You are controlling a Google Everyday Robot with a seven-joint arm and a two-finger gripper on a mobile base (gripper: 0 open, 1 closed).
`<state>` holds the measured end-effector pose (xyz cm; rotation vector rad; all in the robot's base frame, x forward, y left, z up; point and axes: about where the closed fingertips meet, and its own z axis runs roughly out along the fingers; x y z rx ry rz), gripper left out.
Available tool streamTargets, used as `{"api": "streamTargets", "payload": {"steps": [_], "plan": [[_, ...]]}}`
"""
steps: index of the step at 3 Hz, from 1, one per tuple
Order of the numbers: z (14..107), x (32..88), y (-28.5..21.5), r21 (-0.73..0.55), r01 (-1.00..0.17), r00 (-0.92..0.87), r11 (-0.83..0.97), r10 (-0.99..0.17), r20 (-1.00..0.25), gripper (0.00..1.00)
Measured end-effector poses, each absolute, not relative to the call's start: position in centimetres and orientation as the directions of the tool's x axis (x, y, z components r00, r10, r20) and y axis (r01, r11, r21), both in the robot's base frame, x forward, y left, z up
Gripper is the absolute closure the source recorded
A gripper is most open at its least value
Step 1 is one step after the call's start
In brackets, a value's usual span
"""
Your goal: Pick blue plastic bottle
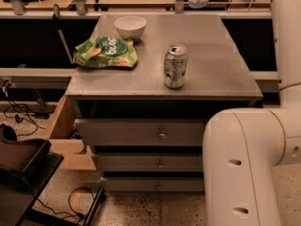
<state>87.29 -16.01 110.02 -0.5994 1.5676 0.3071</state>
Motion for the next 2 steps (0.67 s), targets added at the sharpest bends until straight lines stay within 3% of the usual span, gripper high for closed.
{"api": "streamTargets", "payload": {"steps": [2], "plan": [[112.76,84.68,-17.01,-0.199,-0.540,0.002,0.818,-0.235,-0.972,1.00]]}}
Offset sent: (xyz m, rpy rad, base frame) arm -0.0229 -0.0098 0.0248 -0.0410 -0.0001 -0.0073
